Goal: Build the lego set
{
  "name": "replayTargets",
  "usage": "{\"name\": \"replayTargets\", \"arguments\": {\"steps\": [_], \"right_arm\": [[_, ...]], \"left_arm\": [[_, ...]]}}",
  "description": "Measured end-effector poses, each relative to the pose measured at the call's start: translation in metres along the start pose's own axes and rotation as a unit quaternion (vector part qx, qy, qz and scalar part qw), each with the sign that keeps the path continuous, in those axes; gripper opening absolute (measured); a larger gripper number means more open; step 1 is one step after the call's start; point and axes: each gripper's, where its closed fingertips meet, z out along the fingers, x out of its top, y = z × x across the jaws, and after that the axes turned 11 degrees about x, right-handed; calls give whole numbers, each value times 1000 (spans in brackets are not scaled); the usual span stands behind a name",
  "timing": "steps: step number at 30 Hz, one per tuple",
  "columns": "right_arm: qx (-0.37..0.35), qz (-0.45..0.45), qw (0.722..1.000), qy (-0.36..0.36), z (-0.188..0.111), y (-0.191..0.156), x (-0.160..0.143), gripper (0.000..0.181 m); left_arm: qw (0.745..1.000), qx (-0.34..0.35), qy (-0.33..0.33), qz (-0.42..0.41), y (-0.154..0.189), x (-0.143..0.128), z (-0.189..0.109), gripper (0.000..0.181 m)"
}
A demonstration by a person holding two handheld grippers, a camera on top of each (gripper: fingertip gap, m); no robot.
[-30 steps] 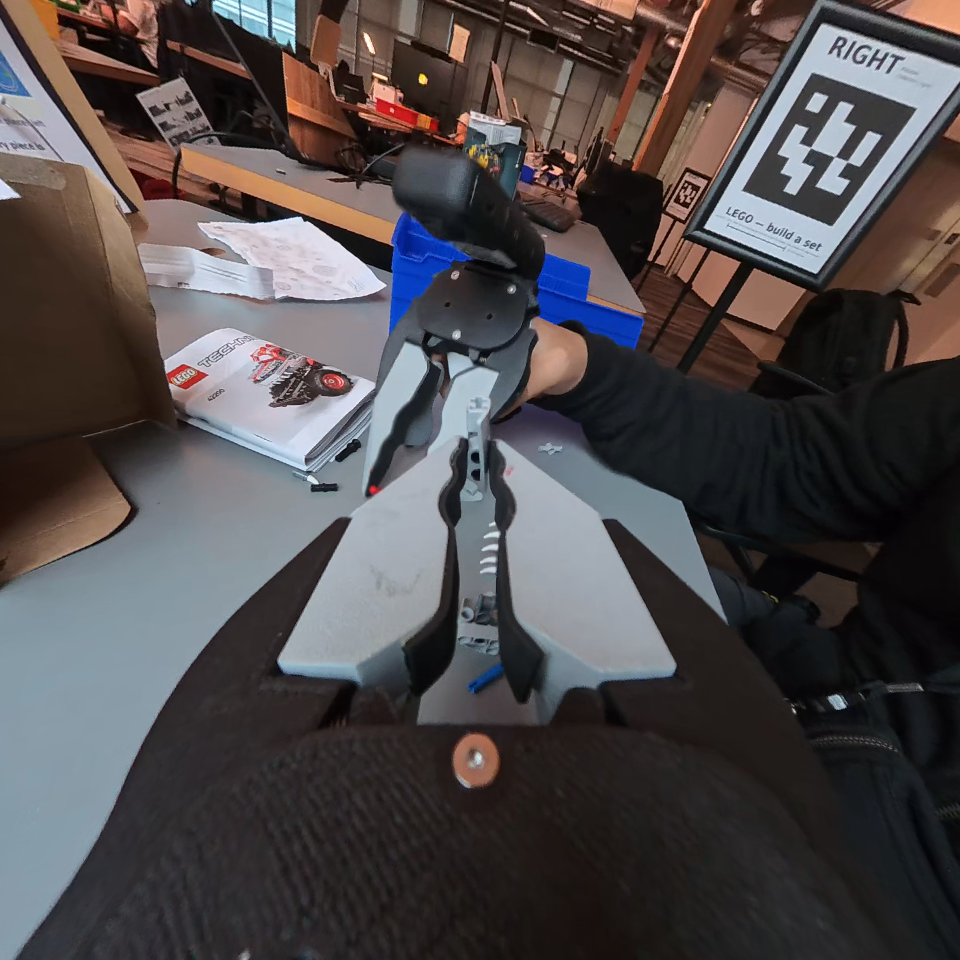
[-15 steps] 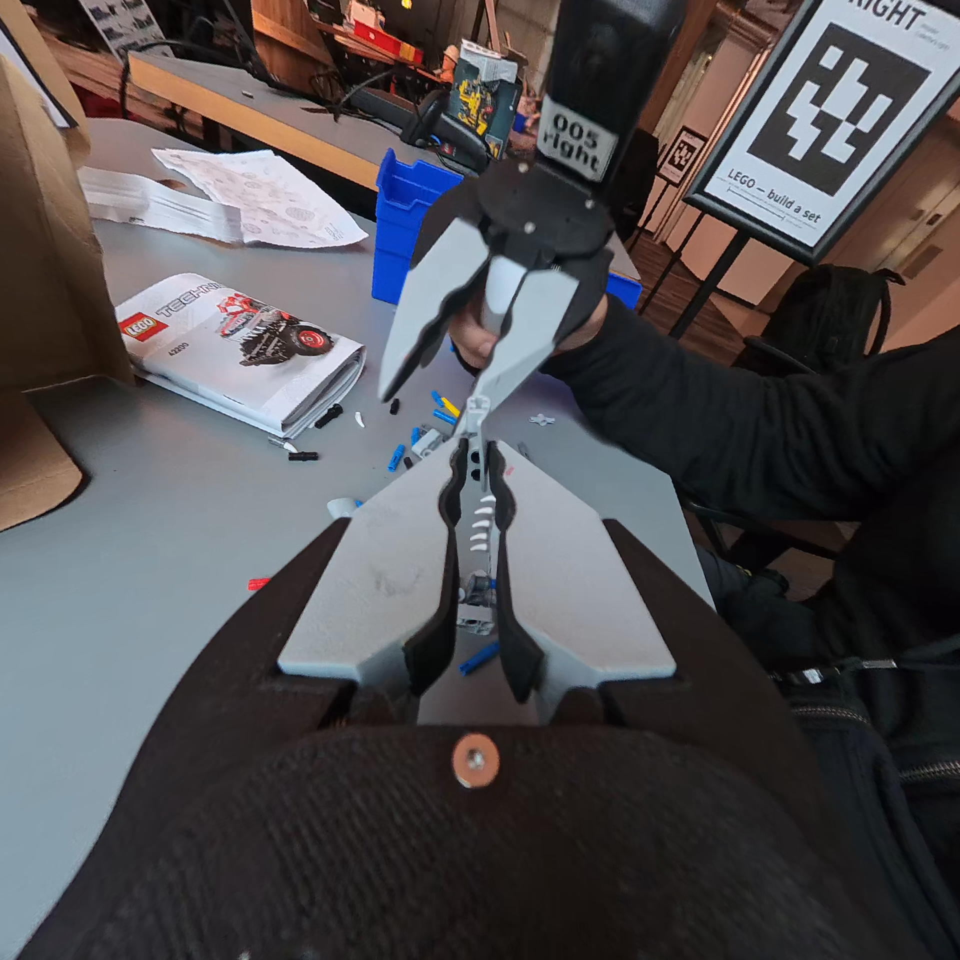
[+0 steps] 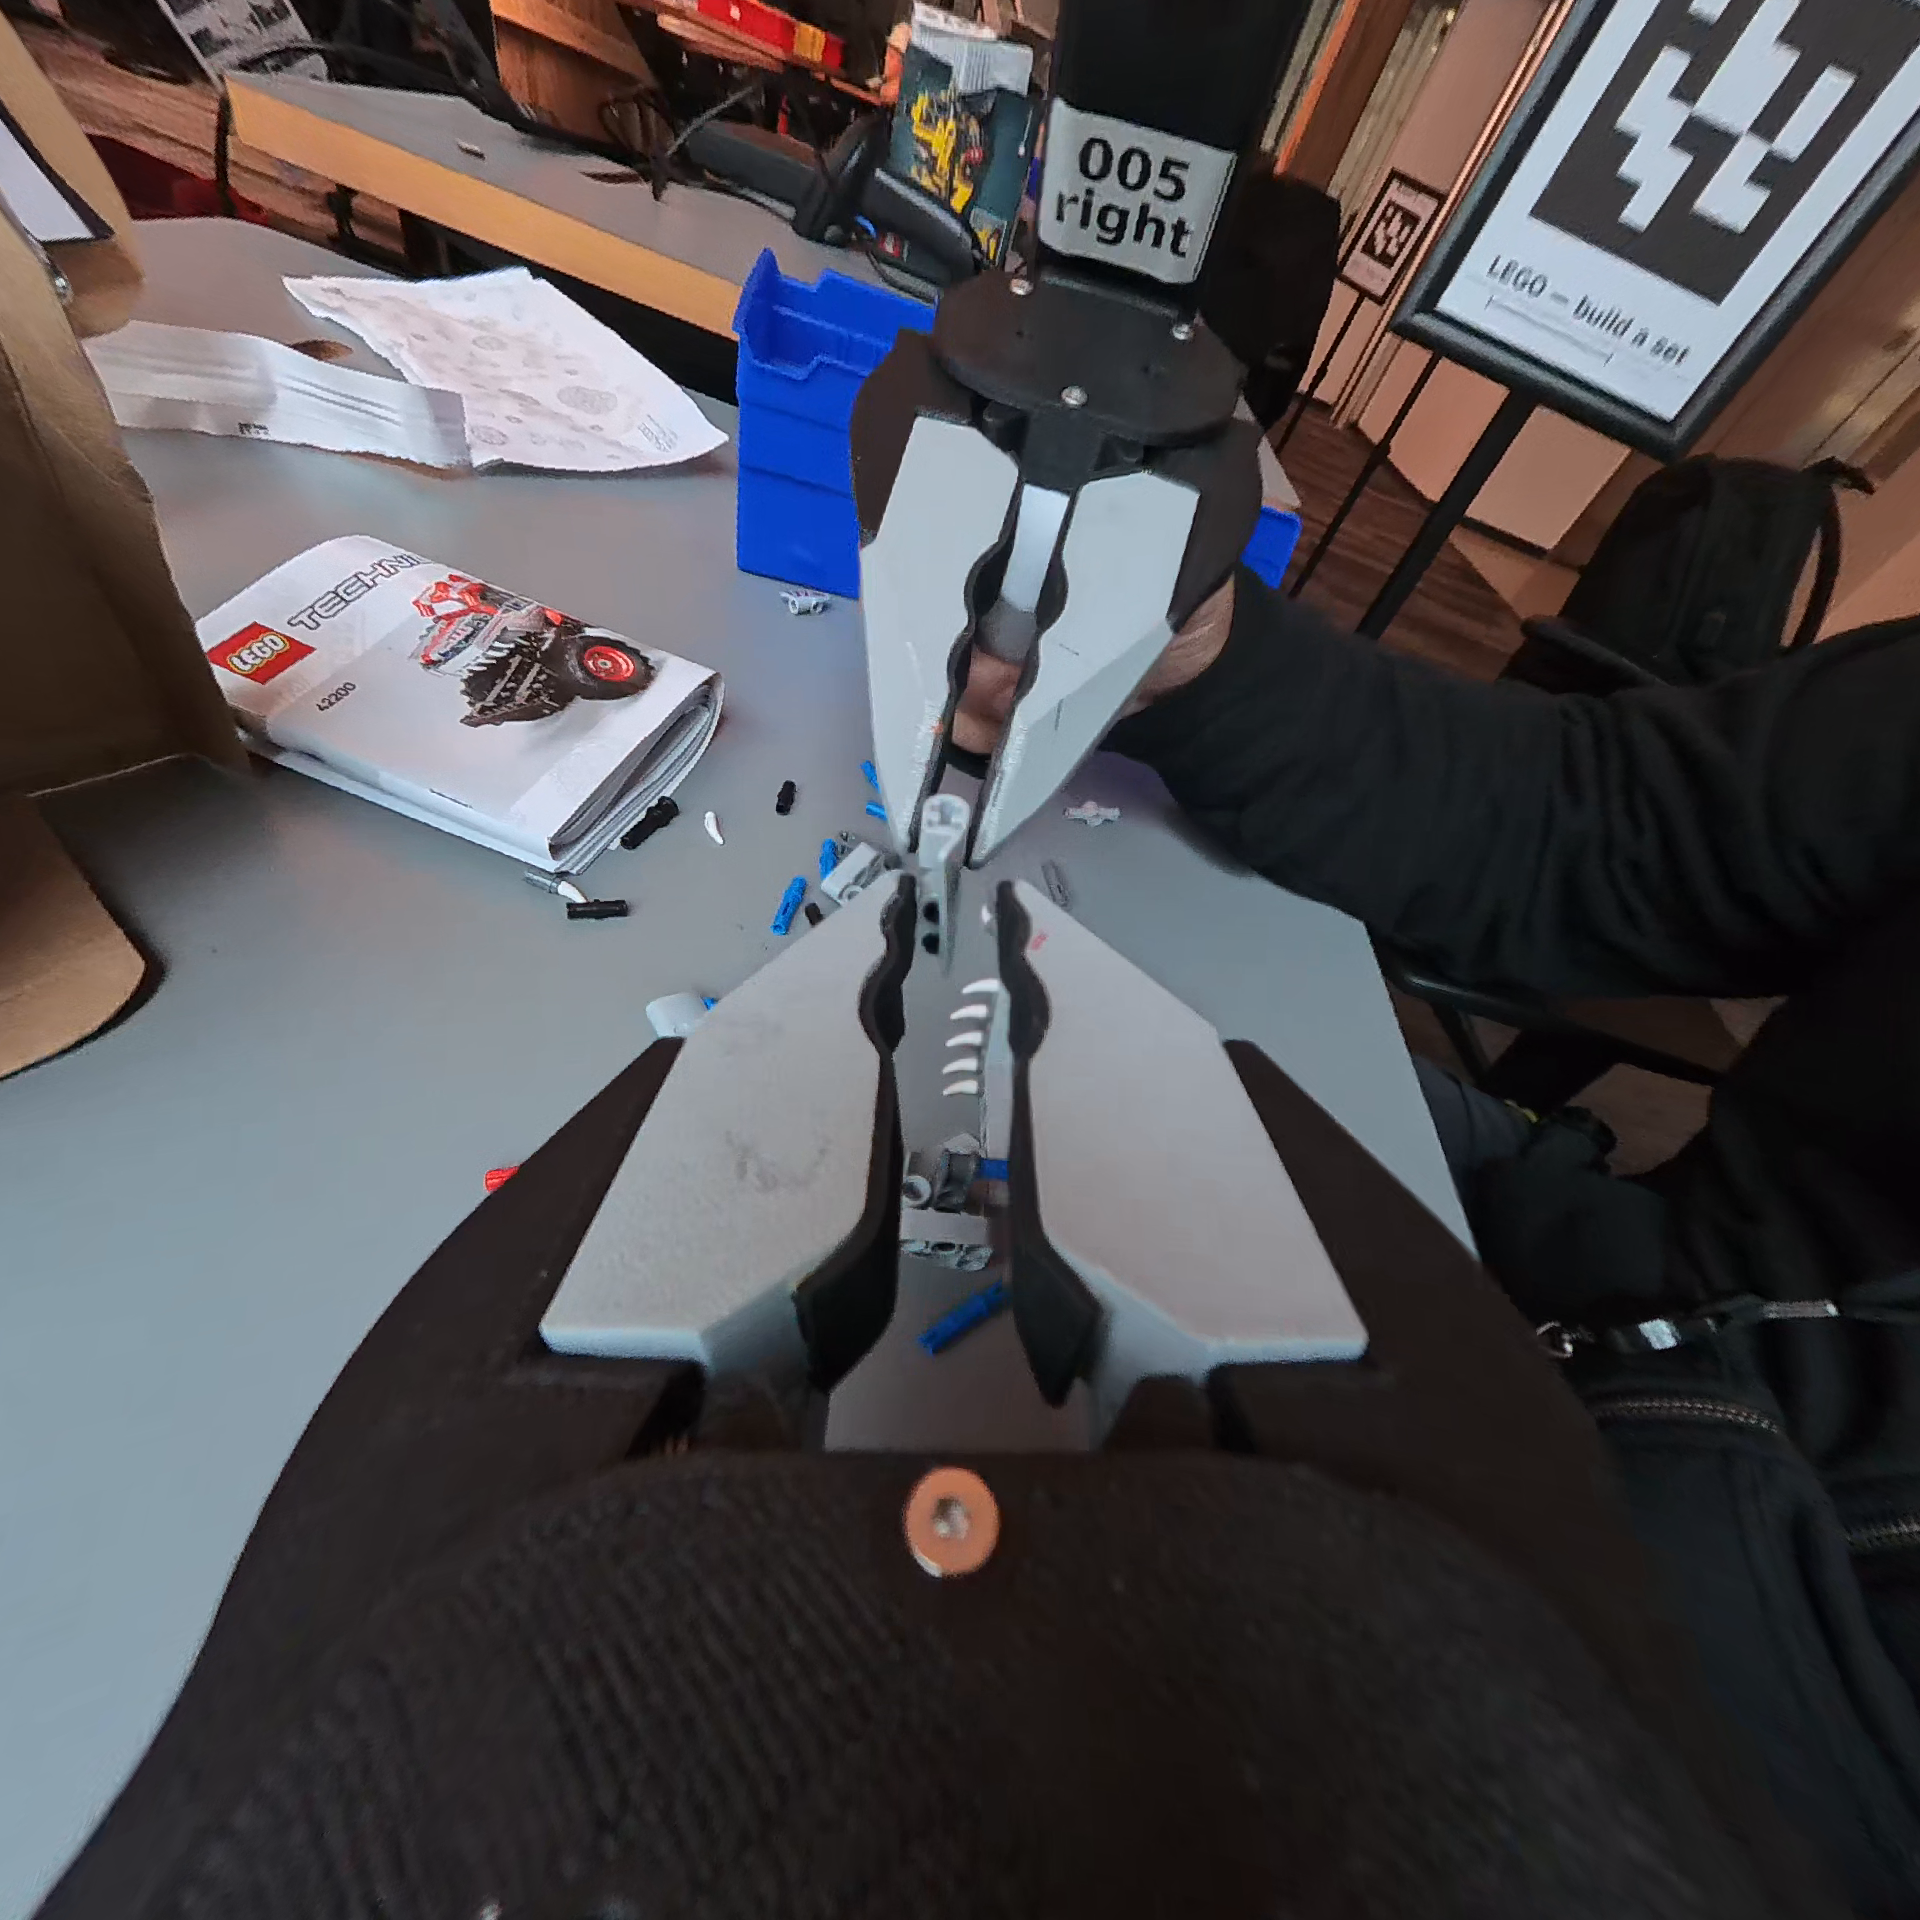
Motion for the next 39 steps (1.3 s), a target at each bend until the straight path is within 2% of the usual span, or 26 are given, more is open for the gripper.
{"name": "replayTargets", "arguments": {"steps": [5, 8, 10, 13, 16, 18, 22, 28, 32, 39], "right_arm": [[2, 10, 1000, -10, -6, 0, -1, 4], [3, 7, 1000, -24, -3, -3, -4, 4], [-5, 6, 1000, -30, -2, -1, -5, 4], [-6, 24, 999, 22, -2, 2, 9, 4], [-14, 32, 996, 83, -7, 7, 23, 6], [-22, 37, 993, 108, -14, 12, 28, 22], [12, 55, 988, 142, -20, 8, 33, 24], [21, 58, 984, 166, -13, 6, 39, 5], [46, 82, 974, 206, -12, 4, 45, 3], [60, 86, 976, 191, -12, 1, 43, 4]], "left_arm": [[999, 9, 31, -7, -5, 13, -9, 22], [1000, 9, 13, 15, -1, 6, -7, 3], [1000, 20, -2, 18, -5, 0, -5, 3], [1000, -2, 10, -17, -4, 4, -7, 0], [998, -4, 56, -38, -5, 17, -12, 0], [995, -22, 80, -56, -2, 24, -14, 0], [988, -41, 115, -92, -3, 34, -18, 0], [977, -45, 171, -122, -6, 47, -24, 0], [972, -57, 181, -142, -6, 50, -25, 0], [969, -80, 176, -156, -1, 49, -25, 1]]}}
